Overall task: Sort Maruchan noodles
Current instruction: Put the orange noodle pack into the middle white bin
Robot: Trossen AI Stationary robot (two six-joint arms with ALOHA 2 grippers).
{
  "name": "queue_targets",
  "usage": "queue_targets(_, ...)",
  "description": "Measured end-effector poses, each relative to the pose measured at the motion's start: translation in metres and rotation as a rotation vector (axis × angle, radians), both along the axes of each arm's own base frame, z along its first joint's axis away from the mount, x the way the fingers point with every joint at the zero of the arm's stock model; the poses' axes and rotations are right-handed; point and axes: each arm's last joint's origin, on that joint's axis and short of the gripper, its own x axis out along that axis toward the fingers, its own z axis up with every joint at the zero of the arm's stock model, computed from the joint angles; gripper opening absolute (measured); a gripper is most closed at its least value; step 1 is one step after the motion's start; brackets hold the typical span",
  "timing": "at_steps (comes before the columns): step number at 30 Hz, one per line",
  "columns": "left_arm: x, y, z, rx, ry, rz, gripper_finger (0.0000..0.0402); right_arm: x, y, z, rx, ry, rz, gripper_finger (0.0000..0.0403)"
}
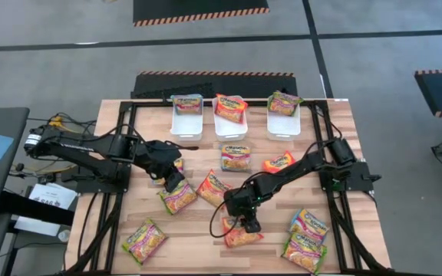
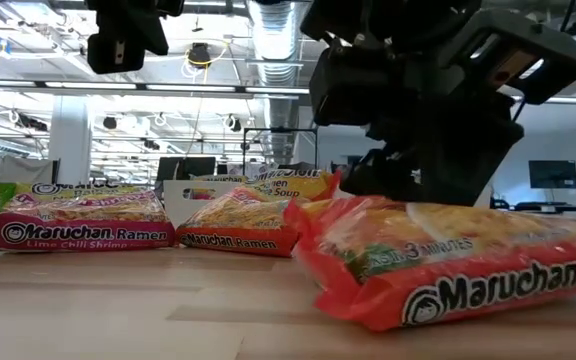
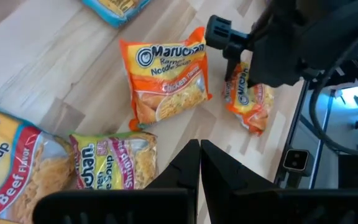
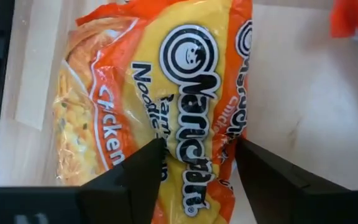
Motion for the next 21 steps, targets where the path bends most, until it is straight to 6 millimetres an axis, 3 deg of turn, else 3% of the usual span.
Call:
queue_targets(4, 0.000, 0.000, 0.000, 0.009, 0.000, 0.009, 0.0000, -0.001, 0.000, -0.002, 0.008, 0.032, -0.028, 0.0175)
queue_targets(11, 0.000, 0.001, 0.000, 0.019, -0.001, 0.012, 0.0000, -0.009, 0.000, -0.001, 0.016, 0.104, -0.023, 0.0021)
queue_targets(16, 0.000, 0.001, 0.000, 0.024, -0.001, 0.018, 0.0000, -0.013, -0.004, 0.012, 0.016, 0.099, -0.028, 0.0019)
queue_targets(21, 0.000, 0.001, 0.000, 0.032, -0.002, 0.028, 0.0000, -0.022, -0.012, 0.041, -0.013, 0.060, -0.029, 0.0007)
